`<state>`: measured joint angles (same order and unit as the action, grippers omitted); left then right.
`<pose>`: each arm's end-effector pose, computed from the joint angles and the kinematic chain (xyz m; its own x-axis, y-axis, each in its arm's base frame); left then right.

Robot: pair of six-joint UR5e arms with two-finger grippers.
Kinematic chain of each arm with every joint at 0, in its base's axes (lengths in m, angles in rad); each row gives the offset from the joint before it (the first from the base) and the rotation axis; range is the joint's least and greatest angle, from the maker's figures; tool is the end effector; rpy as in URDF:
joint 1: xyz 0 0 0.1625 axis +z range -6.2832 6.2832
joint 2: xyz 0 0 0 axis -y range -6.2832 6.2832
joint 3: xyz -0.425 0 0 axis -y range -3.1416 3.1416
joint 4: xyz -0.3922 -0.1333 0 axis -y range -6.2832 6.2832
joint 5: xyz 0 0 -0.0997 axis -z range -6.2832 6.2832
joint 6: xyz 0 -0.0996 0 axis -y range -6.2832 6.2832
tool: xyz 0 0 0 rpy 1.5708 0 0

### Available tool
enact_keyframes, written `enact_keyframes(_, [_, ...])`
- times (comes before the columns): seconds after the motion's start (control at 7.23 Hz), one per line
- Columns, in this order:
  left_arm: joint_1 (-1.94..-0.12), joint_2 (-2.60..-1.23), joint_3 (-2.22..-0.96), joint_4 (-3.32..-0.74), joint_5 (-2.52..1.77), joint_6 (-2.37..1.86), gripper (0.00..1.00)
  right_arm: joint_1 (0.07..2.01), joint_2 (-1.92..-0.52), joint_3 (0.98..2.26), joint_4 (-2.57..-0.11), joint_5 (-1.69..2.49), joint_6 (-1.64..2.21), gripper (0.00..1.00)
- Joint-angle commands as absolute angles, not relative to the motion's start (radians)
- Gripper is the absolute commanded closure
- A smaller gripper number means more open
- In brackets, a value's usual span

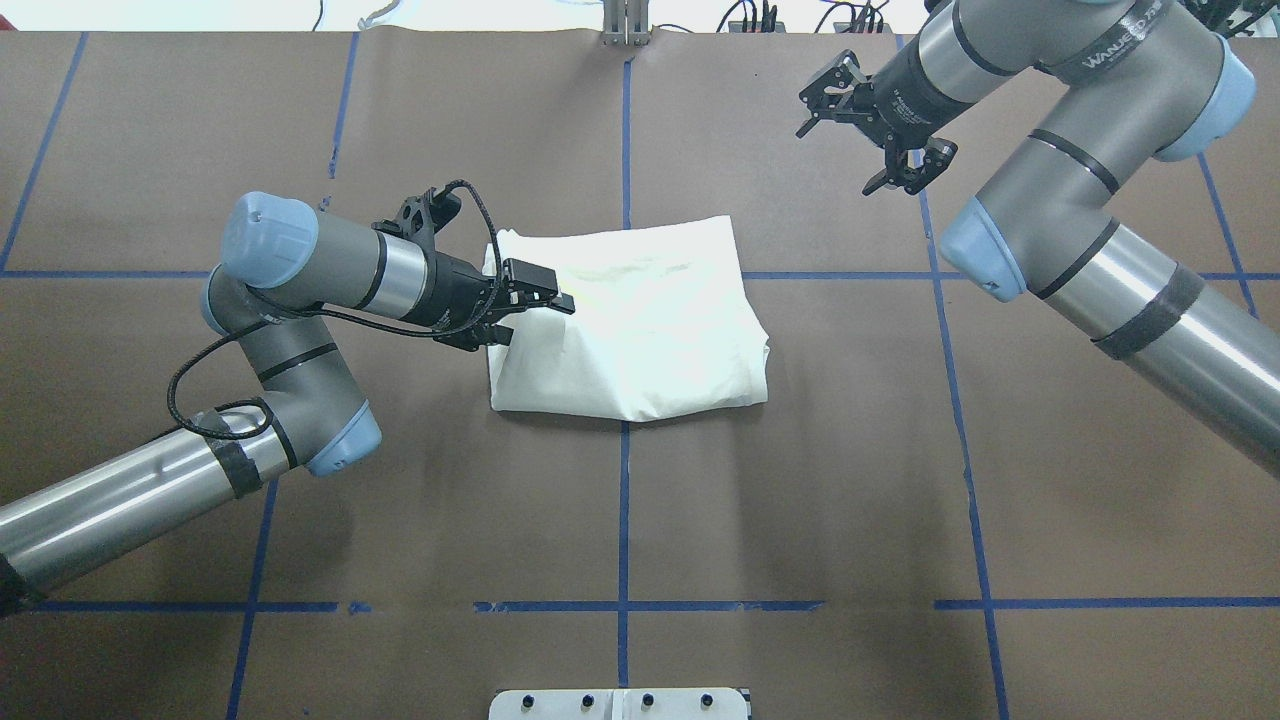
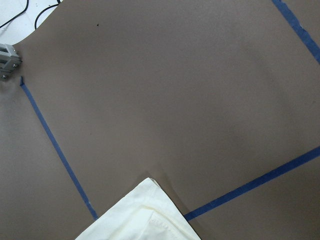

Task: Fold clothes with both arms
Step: 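Lower the left gripper to the folded shirt's side while the right arm rises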

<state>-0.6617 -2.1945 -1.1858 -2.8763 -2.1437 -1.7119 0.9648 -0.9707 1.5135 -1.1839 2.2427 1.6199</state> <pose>0.5159 -0.5023 0.3173 0.0083 -0.1562 -0.9877 0.0909 0.9837 -0.1549 -0.3389 -0.6143 0.2774 0.3226 0.5330 0.7822 -0.3754 0.8307 -0.4112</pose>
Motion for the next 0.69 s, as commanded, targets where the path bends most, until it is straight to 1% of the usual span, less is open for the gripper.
enact_keyframes(0.0, [-0.628, -2.197, -1.193, -2.878, -2.143, -1.735, 0.00, 0.966, -0.971, 1.514, -1.184, 2.243, 1.620, 0.00])
enact_keyframes(0.14, [-0.608, -2.195, -1.213, -2.878, -2.144, -1.738, 0.00, 0.966, -0.971, 1.514, -1.184, 2.243, 1.620, 0.00])
enact_keyframes(0.55, [-0.546, -2.149, -1.325, -2.882, -2.146, -1.877, 0.00, 0.968, -0.974, 1.514, -1.184, 2.243, 1.618, 0.00])
